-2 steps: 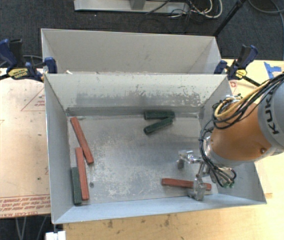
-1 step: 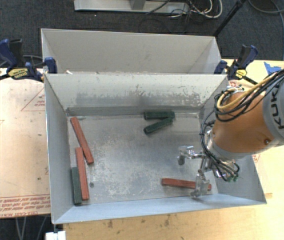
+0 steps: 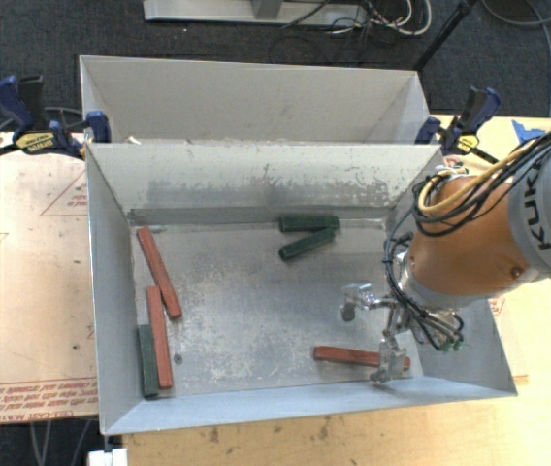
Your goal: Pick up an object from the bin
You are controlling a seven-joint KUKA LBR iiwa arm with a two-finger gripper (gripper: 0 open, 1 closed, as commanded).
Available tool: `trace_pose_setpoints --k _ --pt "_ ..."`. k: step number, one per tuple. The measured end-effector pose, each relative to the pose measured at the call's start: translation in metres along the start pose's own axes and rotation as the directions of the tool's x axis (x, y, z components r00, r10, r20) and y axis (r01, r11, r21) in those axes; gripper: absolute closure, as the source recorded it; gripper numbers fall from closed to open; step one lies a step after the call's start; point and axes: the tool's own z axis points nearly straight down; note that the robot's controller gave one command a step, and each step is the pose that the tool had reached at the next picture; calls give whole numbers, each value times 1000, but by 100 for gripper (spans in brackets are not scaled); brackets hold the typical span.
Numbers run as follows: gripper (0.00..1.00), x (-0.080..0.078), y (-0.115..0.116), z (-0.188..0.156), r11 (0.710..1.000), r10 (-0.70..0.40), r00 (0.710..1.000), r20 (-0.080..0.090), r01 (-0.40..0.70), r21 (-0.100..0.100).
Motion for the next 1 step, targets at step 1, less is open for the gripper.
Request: trace_pose_setpoints --k 1 --pt "0 10 -13 32 996 90 996 15 -90 3"
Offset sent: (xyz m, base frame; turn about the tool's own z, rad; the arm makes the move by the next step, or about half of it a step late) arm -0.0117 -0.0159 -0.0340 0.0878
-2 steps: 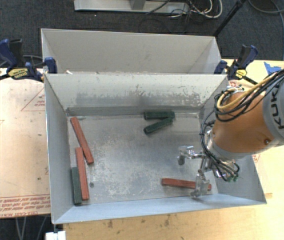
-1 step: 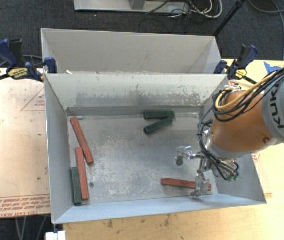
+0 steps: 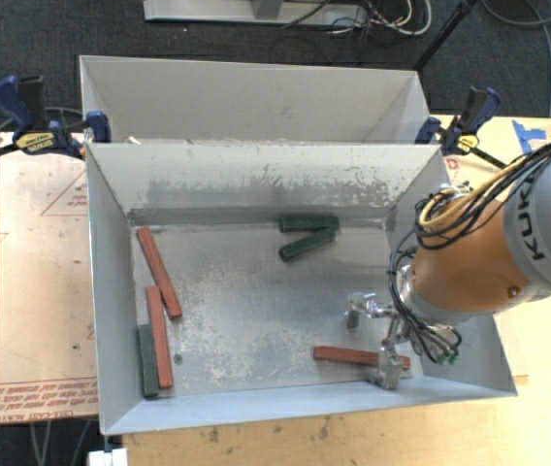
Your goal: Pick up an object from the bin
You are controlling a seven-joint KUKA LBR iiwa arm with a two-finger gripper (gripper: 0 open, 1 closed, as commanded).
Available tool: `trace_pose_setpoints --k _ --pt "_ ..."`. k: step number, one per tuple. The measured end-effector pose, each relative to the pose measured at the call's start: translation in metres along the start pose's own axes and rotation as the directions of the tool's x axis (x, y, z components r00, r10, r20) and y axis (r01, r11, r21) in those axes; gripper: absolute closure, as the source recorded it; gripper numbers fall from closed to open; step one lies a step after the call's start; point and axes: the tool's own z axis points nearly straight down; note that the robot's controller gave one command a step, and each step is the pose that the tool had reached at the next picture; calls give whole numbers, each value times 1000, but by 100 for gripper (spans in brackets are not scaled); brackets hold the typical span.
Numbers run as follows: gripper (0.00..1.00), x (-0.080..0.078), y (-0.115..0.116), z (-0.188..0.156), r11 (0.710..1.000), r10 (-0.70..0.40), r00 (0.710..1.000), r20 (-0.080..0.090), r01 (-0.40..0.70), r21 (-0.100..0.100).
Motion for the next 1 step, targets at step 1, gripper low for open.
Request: trace_pose_setpoints --k 1 --pt "0 -4 0 -2 1000 0 1000 -2 0 0"
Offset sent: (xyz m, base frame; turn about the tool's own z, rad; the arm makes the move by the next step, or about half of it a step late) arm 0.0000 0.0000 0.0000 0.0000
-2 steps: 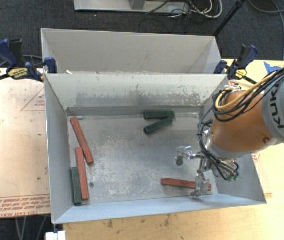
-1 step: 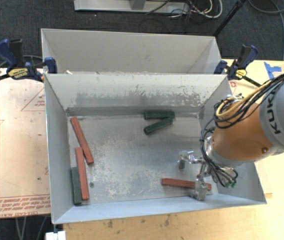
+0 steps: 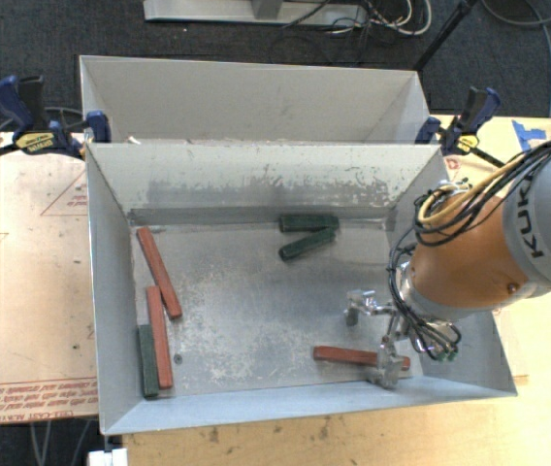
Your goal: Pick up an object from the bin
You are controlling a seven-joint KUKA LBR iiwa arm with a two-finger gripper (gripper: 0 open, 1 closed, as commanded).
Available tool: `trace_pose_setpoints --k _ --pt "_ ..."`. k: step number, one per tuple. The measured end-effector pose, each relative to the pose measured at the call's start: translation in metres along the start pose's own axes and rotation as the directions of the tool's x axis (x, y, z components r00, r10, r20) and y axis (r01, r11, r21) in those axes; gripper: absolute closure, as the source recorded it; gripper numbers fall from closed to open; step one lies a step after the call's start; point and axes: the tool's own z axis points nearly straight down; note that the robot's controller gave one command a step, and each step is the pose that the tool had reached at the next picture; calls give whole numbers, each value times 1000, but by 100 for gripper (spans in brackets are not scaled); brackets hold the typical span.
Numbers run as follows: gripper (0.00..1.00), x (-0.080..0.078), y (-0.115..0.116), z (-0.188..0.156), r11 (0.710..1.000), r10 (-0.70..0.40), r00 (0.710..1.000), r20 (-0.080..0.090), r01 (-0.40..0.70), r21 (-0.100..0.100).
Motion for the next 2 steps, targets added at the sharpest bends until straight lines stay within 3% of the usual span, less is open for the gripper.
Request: trace_pose_setpoints --k 1,2 --pt "100 3 1 2 1000 -1 1000 -12 1 -2" --pt "100 0 1 -64 1000 0 1000 -6 0 0"
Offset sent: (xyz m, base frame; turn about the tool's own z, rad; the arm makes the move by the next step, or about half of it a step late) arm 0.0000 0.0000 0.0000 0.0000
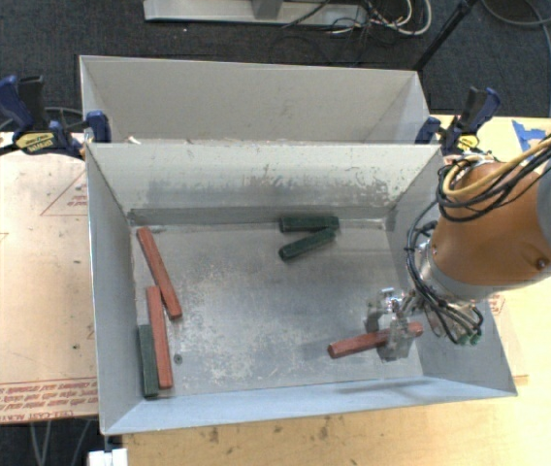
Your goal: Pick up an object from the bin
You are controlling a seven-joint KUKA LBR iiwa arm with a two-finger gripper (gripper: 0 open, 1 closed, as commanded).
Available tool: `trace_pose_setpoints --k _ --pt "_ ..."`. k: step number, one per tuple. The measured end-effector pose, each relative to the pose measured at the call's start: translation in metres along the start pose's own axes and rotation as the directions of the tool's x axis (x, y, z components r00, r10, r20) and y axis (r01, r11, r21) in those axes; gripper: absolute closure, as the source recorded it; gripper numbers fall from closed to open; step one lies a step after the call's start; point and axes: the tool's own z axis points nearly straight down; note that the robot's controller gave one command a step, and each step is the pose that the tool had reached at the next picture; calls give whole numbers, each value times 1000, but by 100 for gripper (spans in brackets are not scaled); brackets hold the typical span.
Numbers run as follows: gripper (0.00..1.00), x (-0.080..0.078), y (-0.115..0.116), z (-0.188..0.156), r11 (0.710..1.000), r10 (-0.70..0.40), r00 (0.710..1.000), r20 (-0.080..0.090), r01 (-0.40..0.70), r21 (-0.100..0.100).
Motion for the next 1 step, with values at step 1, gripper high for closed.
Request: trace_pose_setpoints --k 1 --pt "100 -2 1 -31 1000 1 1000 -2 -1 -1"
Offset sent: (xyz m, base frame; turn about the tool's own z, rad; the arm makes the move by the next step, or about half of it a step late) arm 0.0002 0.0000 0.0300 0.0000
